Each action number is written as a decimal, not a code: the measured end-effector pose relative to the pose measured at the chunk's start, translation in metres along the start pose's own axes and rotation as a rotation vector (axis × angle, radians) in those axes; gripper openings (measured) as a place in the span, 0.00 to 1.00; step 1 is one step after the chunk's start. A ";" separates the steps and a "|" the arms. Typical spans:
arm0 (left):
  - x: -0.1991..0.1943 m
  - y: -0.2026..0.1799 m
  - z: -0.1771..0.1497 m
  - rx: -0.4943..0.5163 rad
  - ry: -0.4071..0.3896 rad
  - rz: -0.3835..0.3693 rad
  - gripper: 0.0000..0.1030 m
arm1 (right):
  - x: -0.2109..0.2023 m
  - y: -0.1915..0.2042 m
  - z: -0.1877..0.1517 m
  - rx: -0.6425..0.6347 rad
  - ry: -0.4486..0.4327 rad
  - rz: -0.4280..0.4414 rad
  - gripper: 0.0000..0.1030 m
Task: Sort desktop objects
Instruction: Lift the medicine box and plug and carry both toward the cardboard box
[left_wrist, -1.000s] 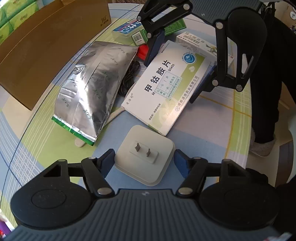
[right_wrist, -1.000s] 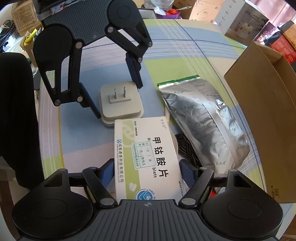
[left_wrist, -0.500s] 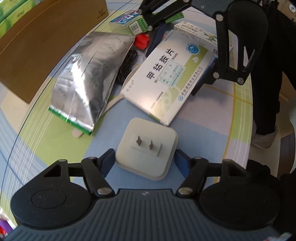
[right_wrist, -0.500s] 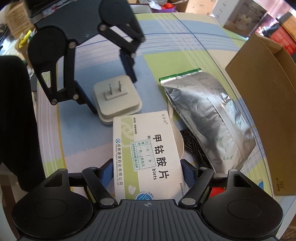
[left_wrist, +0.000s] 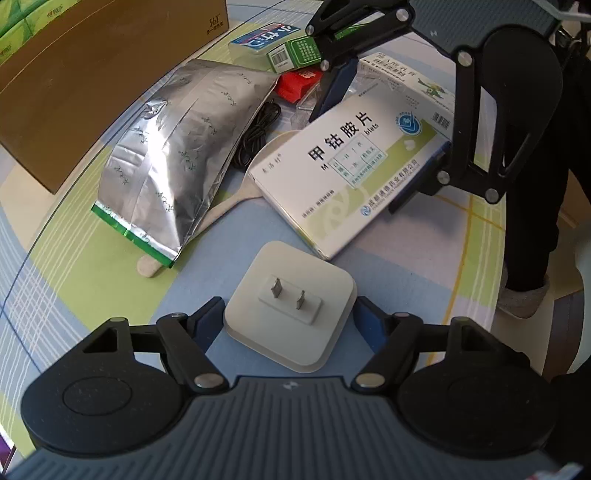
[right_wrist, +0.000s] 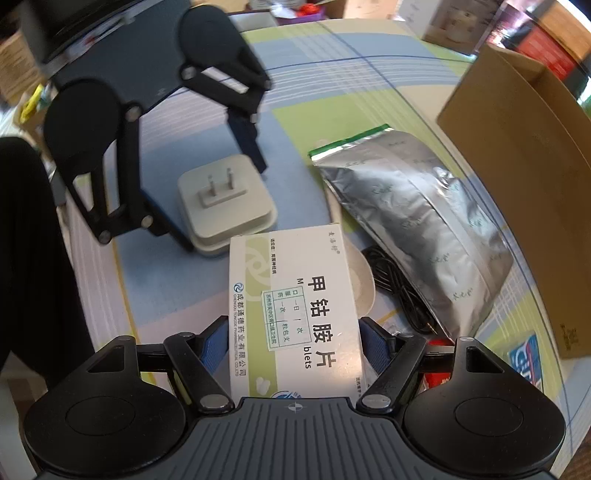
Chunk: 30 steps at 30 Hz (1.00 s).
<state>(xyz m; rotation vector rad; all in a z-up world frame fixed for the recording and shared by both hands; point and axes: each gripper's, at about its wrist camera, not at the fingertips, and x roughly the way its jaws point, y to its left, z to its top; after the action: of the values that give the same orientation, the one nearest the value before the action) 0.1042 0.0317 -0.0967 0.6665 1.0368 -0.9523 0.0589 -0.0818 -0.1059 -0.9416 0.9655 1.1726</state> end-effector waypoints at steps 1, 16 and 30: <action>-0.001 -0.001 -0.001 -0.003 0.003 0.006 0.70 | -0.001 0.000 0.000 0.007 0.001 -0.004 0.67; -0.031 0.009 0.003 -0.219 0.010 0.120 0.70 | -0.045 -0.014 -0.006 0.185 -0.081 -0.091 0.67; -0.101 0.041 0.097 -0.347 -0.051 0.233 0.70 | -0.147 -0.092 -0.008 0.372 -0.219 -0.183 0.67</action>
<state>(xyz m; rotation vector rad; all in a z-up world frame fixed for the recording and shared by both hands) 0.1611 0.0034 0.0342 0.4586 1.0233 -0.5657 0.1311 -0.1457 0.0389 -0.5768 0.8619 0.8812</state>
